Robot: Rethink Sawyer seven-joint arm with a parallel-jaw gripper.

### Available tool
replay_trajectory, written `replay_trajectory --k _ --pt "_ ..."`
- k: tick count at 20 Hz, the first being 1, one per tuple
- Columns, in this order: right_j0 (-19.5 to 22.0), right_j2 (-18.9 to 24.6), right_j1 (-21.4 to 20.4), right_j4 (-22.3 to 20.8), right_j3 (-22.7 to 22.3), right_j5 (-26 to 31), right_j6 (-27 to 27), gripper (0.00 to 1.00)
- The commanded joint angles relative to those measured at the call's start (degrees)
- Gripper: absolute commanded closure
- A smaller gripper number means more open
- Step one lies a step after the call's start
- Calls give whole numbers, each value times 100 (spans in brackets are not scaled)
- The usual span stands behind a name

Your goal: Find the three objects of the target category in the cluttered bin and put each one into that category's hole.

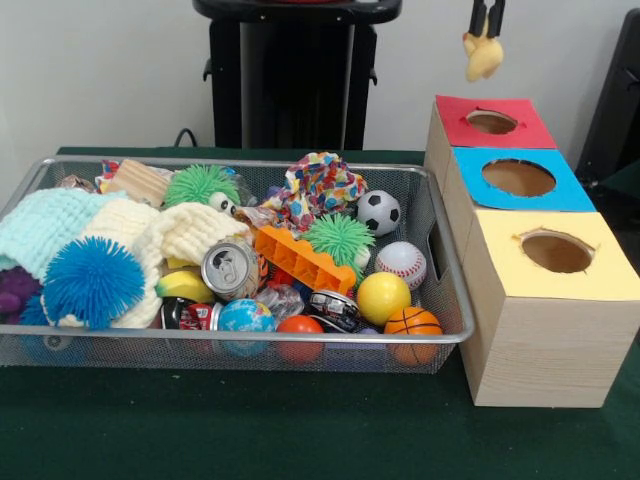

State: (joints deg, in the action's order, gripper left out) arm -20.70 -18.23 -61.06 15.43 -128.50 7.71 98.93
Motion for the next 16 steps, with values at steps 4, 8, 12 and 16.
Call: replay_trajectory --k 4,8,12,16 --pt "645 921 812 318 -81 -721 1675 100" --pt "810 1138 1005 232 -14 -967 1754 100" --pt "788 1197 1019 264 -52 -984 1837 100" --pt "695 1277 1030 369 -90 -951 1935 100"
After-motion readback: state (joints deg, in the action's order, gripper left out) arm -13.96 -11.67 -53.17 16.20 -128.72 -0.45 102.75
